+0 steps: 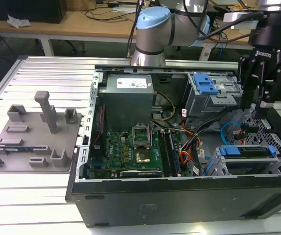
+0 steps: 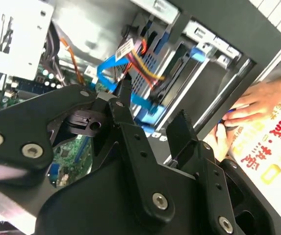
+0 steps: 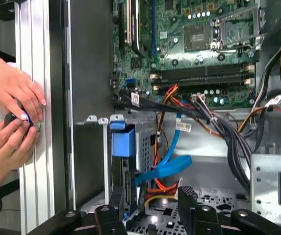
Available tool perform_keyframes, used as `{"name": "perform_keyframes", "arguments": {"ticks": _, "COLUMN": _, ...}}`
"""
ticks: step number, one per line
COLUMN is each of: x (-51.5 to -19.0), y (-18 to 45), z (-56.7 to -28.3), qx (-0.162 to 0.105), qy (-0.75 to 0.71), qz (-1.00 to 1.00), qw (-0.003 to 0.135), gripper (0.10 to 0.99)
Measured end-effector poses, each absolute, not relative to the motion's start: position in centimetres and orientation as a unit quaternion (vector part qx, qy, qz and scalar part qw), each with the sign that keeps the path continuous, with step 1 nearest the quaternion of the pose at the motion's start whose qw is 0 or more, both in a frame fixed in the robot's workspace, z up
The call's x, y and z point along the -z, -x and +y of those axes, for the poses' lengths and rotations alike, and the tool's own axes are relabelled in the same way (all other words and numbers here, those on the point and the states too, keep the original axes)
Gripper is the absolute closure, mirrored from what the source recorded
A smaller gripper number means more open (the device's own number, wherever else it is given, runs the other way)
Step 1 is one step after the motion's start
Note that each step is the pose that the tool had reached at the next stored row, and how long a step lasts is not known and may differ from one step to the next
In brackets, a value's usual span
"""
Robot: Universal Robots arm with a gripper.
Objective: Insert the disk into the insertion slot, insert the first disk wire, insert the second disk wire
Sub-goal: 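Insert the first disk wire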
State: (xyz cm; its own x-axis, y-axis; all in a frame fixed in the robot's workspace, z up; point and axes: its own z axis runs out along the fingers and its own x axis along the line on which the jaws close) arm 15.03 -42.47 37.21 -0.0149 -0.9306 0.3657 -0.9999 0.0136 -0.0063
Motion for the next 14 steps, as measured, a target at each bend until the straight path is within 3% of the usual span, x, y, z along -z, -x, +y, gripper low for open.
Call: {"name": "perform_keyframes", "arguments": {"ticks": 14, "x": -35.5, "y": -16.3, "z": -43.4, "qx": -0.139, "qy": -0.688, "qz": -0.699, "qw": 0.136, "gripper": 0.525}}
